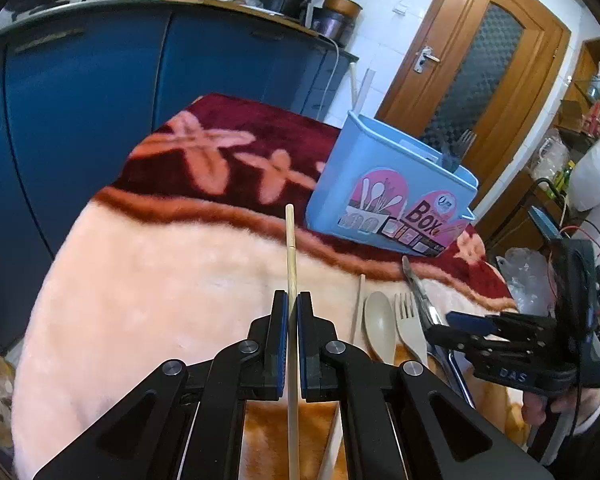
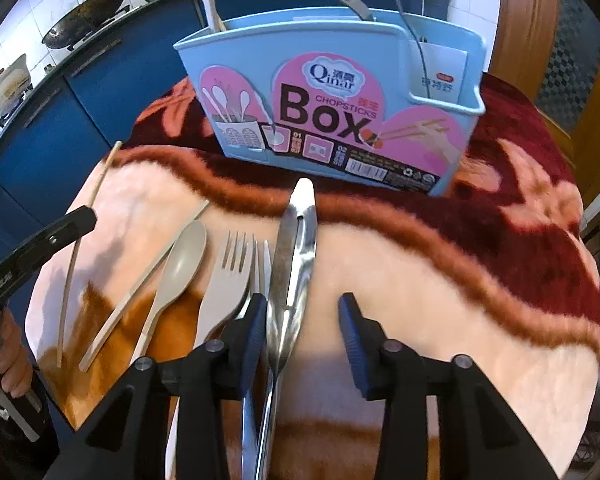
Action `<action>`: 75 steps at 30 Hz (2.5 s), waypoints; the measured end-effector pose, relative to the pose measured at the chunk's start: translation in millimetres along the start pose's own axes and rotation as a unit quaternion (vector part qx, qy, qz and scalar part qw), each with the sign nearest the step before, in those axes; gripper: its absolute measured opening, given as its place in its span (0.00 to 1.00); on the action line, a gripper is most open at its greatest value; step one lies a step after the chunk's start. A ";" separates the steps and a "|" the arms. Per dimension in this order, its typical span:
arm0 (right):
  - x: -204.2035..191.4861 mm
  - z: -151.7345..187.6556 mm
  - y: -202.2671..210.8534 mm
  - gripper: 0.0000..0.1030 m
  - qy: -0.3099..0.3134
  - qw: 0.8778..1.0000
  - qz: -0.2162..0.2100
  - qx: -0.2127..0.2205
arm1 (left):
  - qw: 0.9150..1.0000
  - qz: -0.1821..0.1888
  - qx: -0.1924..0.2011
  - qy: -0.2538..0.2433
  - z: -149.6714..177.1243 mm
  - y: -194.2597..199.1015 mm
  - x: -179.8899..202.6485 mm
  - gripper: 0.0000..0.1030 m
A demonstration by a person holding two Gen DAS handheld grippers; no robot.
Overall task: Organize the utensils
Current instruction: 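Grasp a wooden chopstick with the left tool while the right tool grasps a silver knife, then carry the chopstick and knife up toward the blue caddy, then lower the wooden chopstick into the caddy with the left tool while the right tool drops the knife in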
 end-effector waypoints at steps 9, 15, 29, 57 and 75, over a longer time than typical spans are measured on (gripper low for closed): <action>14.6 1.8 8.1 0.21 -0.044 0.997 -0.044 0.041 | 1.000 0.013 0.020 -0.013 -3.4 10.0 10.8 0.04; 19.0 11.3 39.0 0.21 -0.057 0.987 -0.061 0.136 | 0.997 0.037 0.050 -0.035 -8.0 20.7 27.3 0.04; 26.1 10.4 87.8 0.21 -0.059 0.962 -0.017 0.265 | 0.987 0.073 0.117 -0.079 -49.2 23.9 82.5 0.04; 67.7 -37.4 115.5 0.21 -0.071 0.938 0.043 0.336 | 0.951 0.083 0.289 -0.064 -144.2 -9.8 130.8 0.04; 91.2 -108.6 99.1 0.21 -0.057 0.902 0.161 0.397 | 0.944 0.033 0.319 -0.073 -137.7 -48.3 121.6 0.04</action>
Point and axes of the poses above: each gripper's, at about its wrist camera, not at the fingertips, and y roughly against the way its jaws point, x to its right, z to its underside, the point moved 3 cm from there along -y, roughly the way its jaws point, and after that the axes turned 11 degrees about y, right-handed, at the moved point
